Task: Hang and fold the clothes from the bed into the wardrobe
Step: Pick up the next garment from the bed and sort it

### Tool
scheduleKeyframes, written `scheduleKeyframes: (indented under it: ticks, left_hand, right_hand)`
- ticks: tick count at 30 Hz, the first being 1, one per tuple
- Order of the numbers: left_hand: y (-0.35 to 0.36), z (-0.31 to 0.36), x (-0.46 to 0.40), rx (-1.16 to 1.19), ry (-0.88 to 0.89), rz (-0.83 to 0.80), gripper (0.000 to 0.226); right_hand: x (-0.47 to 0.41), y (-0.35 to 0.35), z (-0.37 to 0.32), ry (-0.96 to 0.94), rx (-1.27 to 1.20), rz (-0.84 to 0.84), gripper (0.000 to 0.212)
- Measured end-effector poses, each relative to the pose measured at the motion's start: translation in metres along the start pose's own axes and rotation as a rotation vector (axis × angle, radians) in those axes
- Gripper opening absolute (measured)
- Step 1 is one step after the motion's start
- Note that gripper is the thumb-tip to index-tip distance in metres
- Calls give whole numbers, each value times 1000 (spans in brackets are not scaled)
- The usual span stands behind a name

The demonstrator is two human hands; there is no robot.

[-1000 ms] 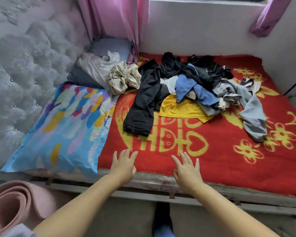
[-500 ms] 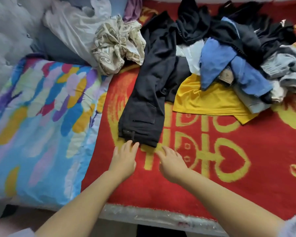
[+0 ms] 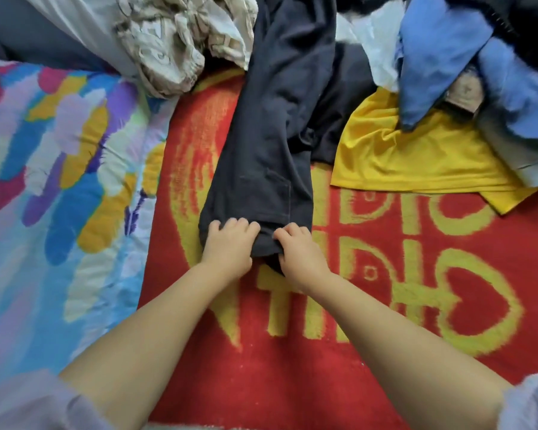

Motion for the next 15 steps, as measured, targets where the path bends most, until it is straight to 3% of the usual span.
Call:
scheduleKeyframes:
  ticks: [3, 8, 12, 15]
  left_hand:
    - [-31, 21, 25, 14, 48, -99, 26]
    - [-67, 61, 102, 100, 261, -330, 19]
    - [-95, 94, 175, 285, 302, -446, 60]
    - [-131, 111, 217, 401, 248, -365, 58]
  right_hand:
    - [16, -25, -1, 81, -2, -152, 32]
    - [100, -65, -9, 56, 92, -398, 39]
    - [190, -100, -22, 26, 96, -503, 35]
    - [242, -133, -30, -24, 102, -445, 28]
Point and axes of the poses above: each hand's wrist, its own x-axis away from the middle knuckle, its own y-axis out of the palm, z = x × y, the point moved 2 cm from there along -x, towards the middle knuckle, and after that the axes turned 13 degrees about -z, right-handed, at the moved point
